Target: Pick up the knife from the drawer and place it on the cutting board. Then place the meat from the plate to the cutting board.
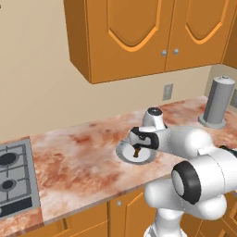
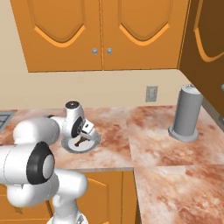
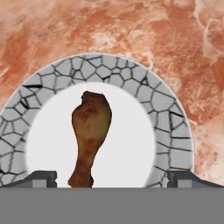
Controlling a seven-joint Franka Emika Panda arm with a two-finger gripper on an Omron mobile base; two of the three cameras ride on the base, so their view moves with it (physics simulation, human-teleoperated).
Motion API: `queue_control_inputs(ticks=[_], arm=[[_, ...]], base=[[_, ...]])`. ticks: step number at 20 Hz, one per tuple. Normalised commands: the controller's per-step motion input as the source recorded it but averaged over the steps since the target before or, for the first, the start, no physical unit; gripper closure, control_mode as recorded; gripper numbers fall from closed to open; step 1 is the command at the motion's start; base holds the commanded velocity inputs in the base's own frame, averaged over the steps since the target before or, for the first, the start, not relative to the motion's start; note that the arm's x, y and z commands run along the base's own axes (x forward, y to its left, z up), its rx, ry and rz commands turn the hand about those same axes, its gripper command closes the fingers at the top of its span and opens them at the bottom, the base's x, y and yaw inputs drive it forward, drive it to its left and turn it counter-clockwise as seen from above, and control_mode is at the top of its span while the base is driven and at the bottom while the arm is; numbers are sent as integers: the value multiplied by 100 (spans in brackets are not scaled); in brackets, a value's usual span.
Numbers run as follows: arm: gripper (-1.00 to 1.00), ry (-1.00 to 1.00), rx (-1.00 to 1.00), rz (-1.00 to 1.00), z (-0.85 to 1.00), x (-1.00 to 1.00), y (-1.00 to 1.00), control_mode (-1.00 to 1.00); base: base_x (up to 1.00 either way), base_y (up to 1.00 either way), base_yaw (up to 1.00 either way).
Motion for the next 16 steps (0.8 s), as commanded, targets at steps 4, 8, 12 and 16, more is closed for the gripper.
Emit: queue_control_inputs(ticks=[4,8,12,16], arm=[[-100,2,0,0,-32,26,0,-100],[-100,9,0,0,-9,31,7,-100],[-100,12,0,0,-10,22,13,-100],[-100,10,0,0,-19,18,6,-100]], base=[[0,0,0],[0,0,0],[0,0,0],[0,0,0]])
